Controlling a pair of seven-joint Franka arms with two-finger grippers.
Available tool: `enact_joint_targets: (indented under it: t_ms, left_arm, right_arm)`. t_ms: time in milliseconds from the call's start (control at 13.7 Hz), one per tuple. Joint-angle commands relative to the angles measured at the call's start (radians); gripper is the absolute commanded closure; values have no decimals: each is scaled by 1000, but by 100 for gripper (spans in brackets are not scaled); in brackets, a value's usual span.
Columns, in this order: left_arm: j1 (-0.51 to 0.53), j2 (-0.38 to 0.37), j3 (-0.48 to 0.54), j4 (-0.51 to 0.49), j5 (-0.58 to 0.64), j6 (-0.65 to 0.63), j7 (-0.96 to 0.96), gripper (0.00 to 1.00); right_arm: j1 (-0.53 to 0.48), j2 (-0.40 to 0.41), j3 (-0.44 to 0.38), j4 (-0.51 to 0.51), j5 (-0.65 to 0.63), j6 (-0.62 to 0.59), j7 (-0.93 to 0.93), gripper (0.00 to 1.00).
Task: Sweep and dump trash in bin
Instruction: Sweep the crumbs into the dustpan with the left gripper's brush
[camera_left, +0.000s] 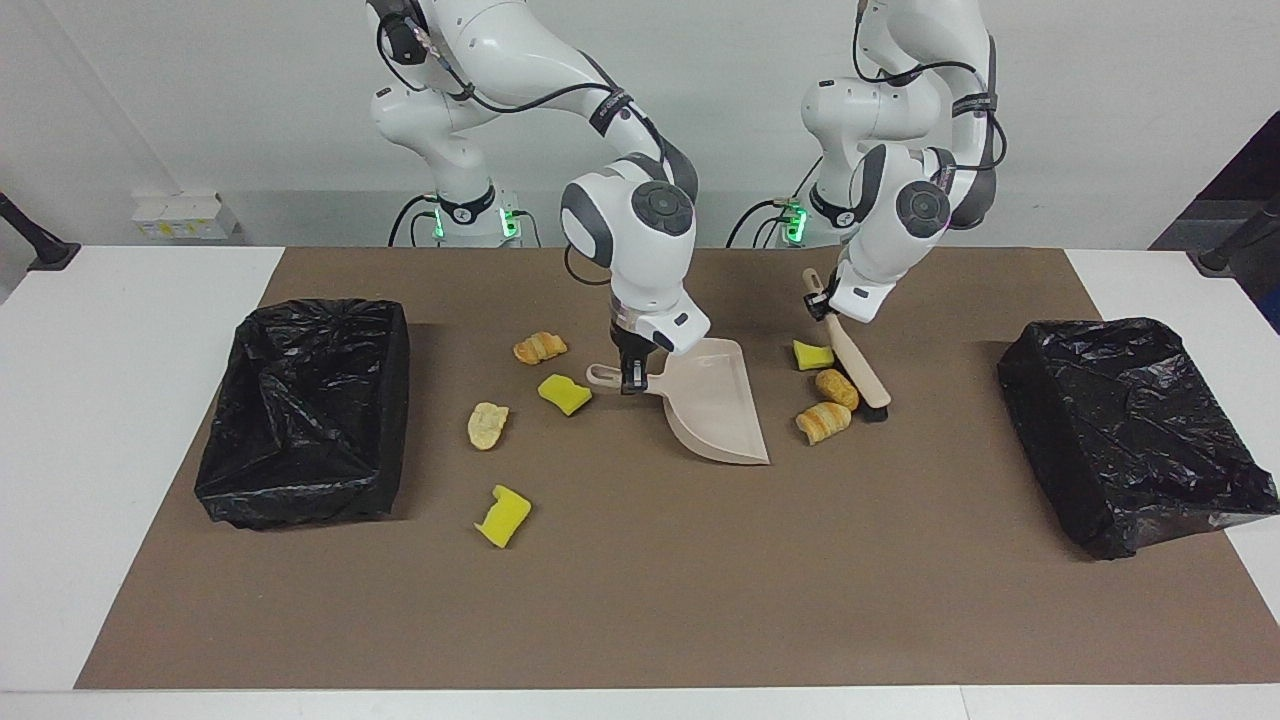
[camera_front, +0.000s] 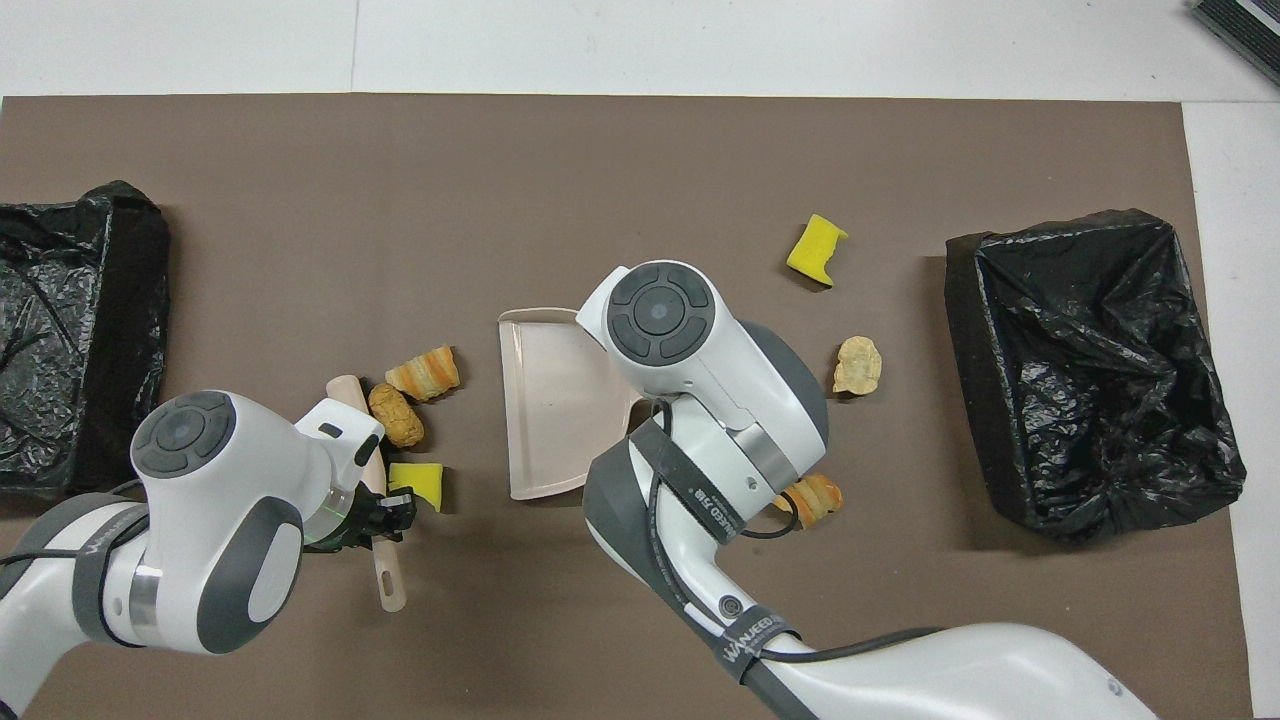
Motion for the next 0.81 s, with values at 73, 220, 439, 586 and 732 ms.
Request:
enact_joint_targets:
  t_ms: [73, 220, 439, 586, 732]
  left_arm:
    - [-88, 120, 13, 90, -97, 69, -10, 100]
    - [-115, 155, 10, 150, -148, 71, 3, 100]
    - [-213, 173, 10, 194, -243, 107, 46, 100]
    - [-246, 192, 10, 249, -254, 82, 46, 100]
    - [-237, 193, 14, 299, -251, 10, 45, 100]
  right_arm:
    - [-13, 4, 7, -9, -23, 26, -23, 100]
    - [-11, 4, 9, -7, -23, 26, -17, 100]
    - [-10, 4, 9, -7, -23, 26, -14, 100]
    - [-10, 4, 9, -7, -22, 25, -11, 100]
    - [-10, 4, 9, -7, -22, 22, -13, 100]
